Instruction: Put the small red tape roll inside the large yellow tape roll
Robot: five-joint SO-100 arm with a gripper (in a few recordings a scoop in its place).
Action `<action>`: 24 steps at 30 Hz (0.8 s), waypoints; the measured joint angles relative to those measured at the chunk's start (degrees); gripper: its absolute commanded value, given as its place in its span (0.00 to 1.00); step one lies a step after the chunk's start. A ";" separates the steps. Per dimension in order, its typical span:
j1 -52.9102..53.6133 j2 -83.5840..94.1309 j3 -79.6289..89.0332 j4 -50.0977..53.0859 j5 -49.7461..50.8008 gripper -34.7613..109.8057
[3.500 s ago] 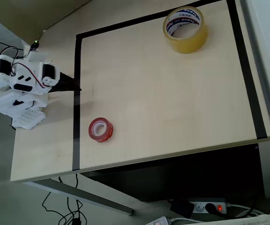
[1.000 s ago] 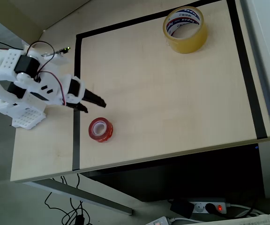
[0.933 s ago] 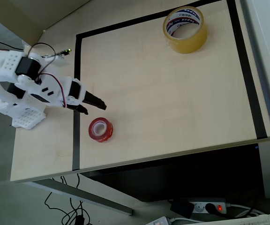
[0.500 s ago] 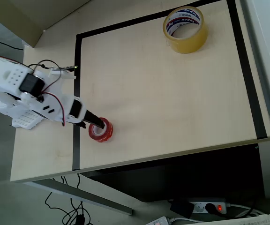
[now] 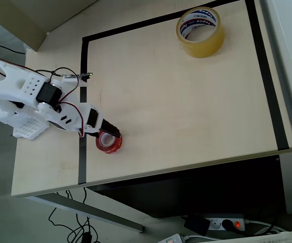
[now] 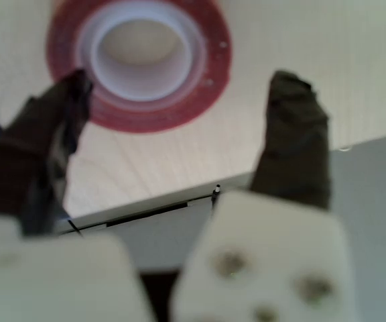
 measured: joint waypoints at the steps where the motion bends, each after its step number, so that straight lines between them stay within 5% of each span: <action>1: -0.79 0.00 0.00 0.00 0.00 0.43; 24: -1.23 -4.04 -1.67 -2.81 -0.09 0.43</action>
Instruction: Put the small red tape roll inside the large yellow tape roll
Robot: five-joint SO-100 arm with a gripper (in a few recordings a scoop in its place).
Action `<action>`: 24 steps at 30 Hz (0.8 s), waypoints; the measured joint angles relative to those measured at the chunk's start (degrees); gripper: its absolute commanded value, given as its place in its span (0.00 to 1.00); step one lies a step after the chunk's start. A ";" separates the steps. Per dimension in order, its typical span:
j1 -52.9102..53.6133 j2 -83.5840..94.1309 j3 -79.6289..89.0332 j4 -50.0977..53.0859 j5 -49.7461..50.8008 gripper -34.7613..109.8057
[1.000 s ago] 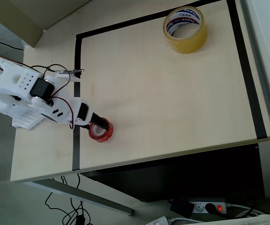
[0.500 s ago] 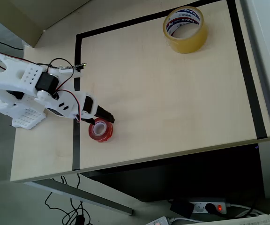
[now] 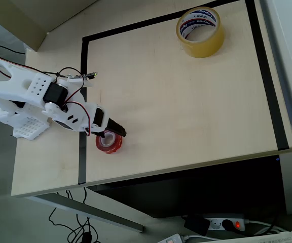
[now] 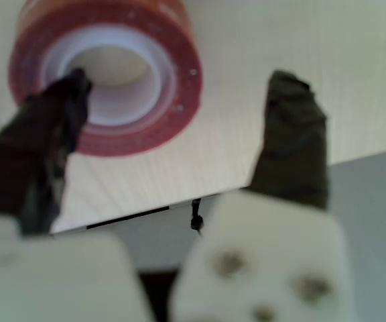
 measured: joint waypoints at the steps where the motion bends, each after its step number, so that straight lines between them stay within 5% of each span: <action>1: -0.18 0.00 0.00 0.00 0.00 0.43; 24: 0.62 -4.66 -2.02 0.18 0.00 0.37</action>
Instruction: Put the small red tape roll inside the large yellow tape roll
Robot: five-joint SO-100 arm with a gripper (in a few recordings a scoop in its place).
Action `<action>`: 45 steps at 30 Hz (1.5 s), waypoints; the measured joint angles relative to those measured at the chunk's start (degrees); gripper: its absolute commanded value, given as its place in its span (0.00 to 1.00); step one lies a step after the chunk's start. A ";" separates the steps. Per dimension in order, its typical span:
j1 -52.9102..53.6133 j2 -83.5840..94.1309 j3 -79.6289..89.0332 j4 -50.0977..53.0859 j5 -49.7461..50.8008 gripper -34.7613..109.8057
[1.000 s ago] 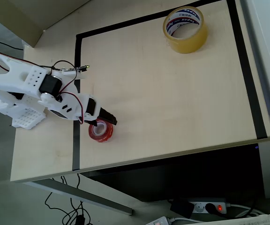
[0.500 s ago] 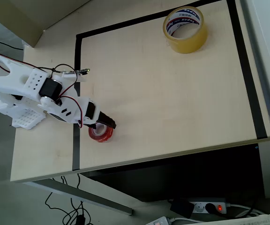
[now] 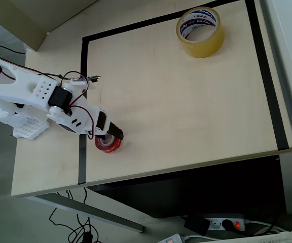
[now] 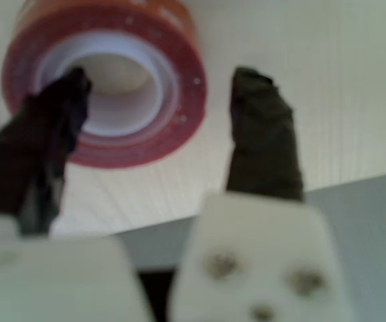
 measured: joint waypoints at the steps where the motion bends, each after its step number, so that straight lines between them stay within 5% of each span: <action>1: -0.09 -0.18 0.00 -0.09 0.00 0.36; 9: -0.09 -1.23 -0.09 -0.26 0.00 0.24; 22: -4.92 -1.41 -5.27 7.65 0.00 0.24; 34: -27.86 -1.41 -52.47 34.63 3.96 0.24; 45: -42.63 -1.93 -68.47 22.15 9.58 0.24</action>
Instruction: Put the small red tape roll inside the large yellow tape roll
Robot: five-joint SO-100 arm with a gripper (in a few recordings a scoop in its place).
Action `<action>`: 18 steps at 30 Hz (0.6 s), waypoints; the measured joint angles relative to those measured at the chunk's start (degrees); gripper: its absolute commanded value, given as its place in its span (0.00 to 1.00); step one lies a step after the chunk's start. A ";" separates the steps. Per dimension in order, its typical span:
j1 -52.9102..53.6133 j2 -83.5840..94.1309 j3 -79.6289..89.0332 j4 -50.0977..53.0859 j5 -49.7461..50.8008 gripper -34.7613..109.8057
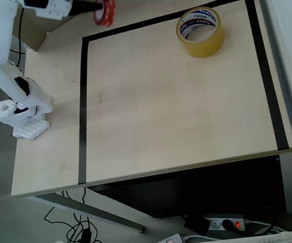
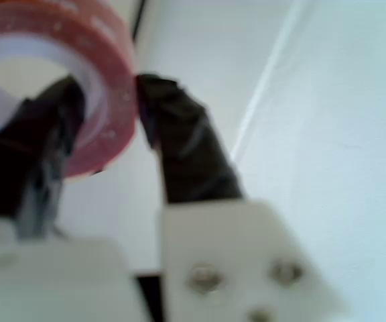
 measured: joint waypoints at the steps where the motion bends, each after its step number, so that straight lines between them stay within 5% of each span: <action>1: -0.53 -0.79 0.00 -1.76 0.44 0.24; 8: -1.76 -10.72 -3.60 -12.39 1.67 0.24; 18: -2.55 -42.36 -35.86 -12.92 2.11 0.24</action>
